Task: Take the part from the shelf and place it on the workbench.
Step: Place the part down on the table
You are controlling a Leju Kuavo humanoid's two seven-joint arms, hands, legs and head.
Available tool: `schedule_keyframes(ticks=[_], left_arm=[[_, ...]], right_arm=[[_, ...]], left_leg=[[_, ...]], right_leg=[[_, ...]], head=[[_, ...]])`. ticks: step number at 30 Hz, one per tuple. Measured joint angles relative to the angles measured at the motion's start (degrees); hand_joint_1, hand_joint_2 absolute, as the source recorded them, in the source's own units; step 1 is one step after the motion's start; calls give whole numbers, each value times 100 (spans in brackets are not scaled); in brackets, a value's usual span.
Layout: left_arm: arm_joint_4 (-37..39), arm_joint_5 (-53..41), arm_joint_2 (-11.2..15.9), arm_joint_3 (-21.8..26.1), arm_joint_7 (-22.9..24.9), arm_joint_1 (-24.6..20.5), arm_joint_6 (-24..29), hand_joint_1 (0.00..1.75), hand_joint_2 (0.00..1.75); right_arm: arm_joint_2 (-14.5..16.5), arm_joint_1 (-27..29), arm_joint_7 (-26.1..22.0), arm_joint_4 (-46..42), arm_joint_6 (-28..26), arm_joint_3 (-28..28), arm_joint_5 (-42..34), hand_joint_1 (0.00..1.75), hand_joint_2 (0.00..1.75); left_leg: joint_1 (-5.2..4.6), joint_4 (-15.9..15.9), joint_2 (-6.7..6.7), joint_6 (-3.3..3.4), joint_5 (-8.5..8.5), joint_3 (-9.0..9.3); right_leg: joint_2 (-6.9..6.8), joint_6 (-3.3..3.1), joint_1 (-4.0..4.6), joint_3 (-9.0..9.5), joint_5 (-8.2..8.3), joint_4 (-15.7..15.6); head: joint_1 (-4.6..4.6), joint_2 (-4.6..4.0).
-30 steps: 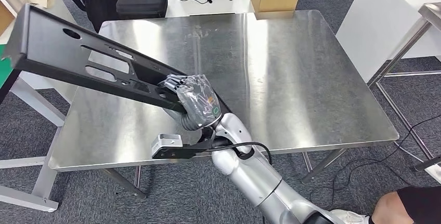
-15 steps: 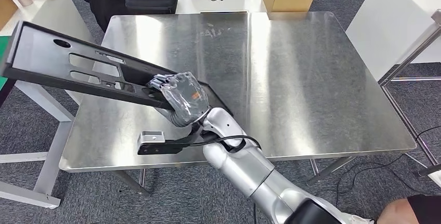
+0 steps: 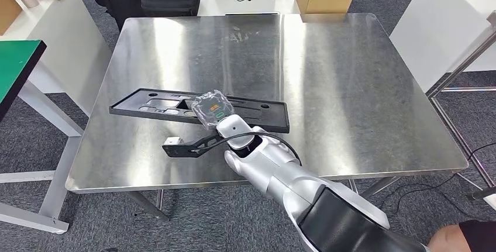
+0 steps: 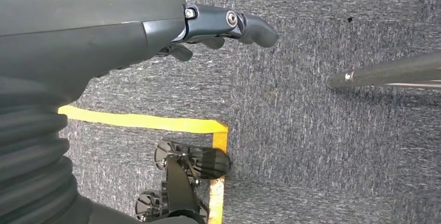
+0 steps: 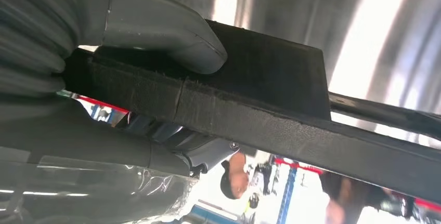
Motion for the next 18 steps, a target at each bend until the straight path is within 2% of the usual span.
schedule_keyframes(ticks=[6, 9, 16, 18], left_arm=[[0, -5, 0, -1, 3, -8, -1, 0, 175], [0, 3, 0, 2, 8, -8, -4, 0, 175], [2, 43, 9, 22, 46, 30, -37, 0, 175], [2, 82, 11, 40, 26, 58, -21, 0, 175]], right_arm=[[17, -113, 56, 384, 75, 63, 19, 175, 175], [-3, -158, 362, 543, 373, 88, 80, 175, 175], [-364, -278, 830, 840, 641, 88, 44, 175, 175], [-474, -333, 878, 887, 632, 81, 39, 87, 87]], left_leg=[[6, -3, 5, -5, -5, 0], [10, -3, 4, -6, -6, 2], [10, -4, 2, -5, -4, 4], [8, -3, 3, -5, -4, 5]], right_leg=[[1, -3, 0, -8, -5, -1], [0, -4, 1, -13, -6, -1], [-1, -2, 1, -5, -5, 0], [-1, -2, 0, -3, -4, 0]], head=[[-1, 0], [-1, 1], [1, 0], [1, 0]])
